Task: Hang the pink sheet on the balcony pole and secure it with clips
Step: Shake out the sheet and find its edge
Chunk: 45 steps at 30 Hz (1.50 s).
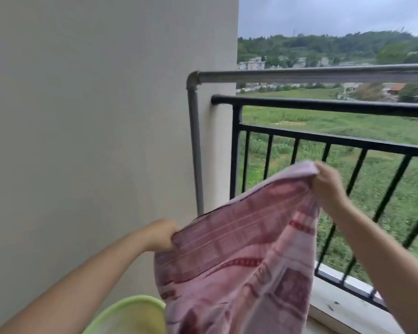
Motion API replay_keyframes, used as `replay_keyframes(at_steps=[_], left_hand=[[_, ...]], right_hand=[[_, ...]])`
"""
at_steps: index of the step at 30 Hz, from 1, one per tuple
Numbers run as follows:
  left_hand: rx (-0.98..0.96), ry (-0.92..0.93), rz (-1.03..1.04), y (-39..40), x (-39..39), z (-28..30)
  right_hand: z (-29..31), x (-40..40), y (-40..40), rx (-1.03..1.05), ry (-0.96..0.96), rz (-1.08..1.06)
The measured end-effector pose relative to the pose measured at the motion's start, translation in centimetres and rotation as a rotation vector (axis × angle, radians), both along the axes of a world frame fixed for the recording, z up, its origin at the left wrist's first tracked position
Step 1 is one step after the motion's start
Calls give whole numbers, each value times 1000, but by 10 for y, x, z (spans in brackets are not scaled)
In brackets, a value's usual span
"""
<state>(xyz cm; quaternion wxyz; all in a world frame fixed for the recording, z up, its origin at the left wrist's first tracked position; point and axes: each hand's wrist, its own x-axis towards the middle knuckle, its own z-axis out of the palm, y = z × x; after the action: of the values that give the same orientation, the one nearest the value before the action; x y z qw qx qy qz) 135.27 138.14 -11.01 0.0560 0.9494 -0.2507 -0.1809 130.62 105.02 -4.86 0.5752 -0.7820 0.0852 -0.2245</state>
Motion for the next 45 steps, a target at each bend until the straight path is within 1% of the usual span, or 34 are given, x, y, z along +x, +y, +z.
replay_keyframes(at_steps=[1, 3, 4, 5, 6, 7, 8, 10, 11, 13, 14, 15, 16, 17, 20, 21, 23, 24, 26, 27, 28, 29, 31, 32, 34, 36, 38, 39, 41, 43, 44, 45], left_hand=[[-27, 39, 23, -12, 4, -13], [-238, 117, 83, -37, 11, -28], [-352, 124, 101, -51, 15, -29], [-442, 99, 112, -67, 15, -25], [-515, 38, 104, -80, 16, -15], [-578, -34, 74, -96, 13, -2], [-628, -126, 38, -110, 11, 12], [-630, -362, -76, -132, 7, 51], [-613, -500, -136, -139, 4, 72], [-571, -780, -188, -144, 8, 108], [-514, -880, -174, -144, 14, 123], [-439, -946, -142, -142, 20, 135], [-361, -973, -99, -139, 25, 142], [-315, -972, -72, -137, 28, 148], [-365, -796, 36, -144, 28, 146], [-328, -746, 64, -149, 27, 142], [-182, -600, 1, -162, 24, 133], [-209, -476, -86, -170, 19, 129], [-510, -144, -248, -188, -5, 125], [-670, -43, -296, -198, -16, 121], [-813, 13, -330, -206, -25, 117], [-912, 43, -361, -210, -33, 111], [-1036, 15, -352, -208, -37, 99], [-1070, -22, -323, -203, -35, 94], [-1120, -176, -257, -187, -31, 90], [-1142, -340, -211, -168, -28, 91], [-1178, -446, -154, -149, -22, 92], [-1186, -494, -99, -139, -17, 92], [-1143, -608, 59, -118, -5, 93], [-1018, -691, 275, -90, 13, 91], [-892, -688, 410, -75, 23, 88], [-717, -677, 531, -61, 30, 83]], right_hand=[[14, -3, -16, -3, -95, -79], [34, -12, -50, -41, -212, -291], [39, -20, -68, -80, -223, -386], [38, -26, -88, -150, -205, -459], [35, -29, -101, -239, -144, -525], [29, -35, -109, -331, -65, -541], [20, -41, -112, -431, 56, -515], [3, -51, -111, -605, 207, -422], [-3, -55, -111, -644, 192, -420], [7, -70, -121, -603, 104, -514], [22, -80, -126, -555, 87, -570], [38, -89, -133, -554, 79, -623], [54, -96, -137, -581, 107, -667], [69, -102, -138, -620, 119, -685], [88, -102, -125, -645, 164, -633], [87, -98, -116, -640, 172, -591], [85, -88, -89, -609, 161, -478], [84, -81, -74, -597, 145, -402], [87, -67, -43, -609, 105, -267], [89, -62, -28, -607, 89, -213], [93, -60, -16, -597, 80, -164], [97, -61, -6, -594, 70, -126], [99, -69, 1, -618, 67, -67], [94, -75, 0, -622, 106, -23], [67, -83, -3, -596, 311, 148], [10, -83, -2, -545, 581, 379], [-56, -74, 5, -527, 748, 561], [-84, -70, 9, -546, 801, 598], [-122, -69, 7, -603, 877, 551], [-135, -68, -8, -769, 916, 439], [-135, -65, -19, -833, 897, 366], [-130, -60, -27, -851, 839, 282]])
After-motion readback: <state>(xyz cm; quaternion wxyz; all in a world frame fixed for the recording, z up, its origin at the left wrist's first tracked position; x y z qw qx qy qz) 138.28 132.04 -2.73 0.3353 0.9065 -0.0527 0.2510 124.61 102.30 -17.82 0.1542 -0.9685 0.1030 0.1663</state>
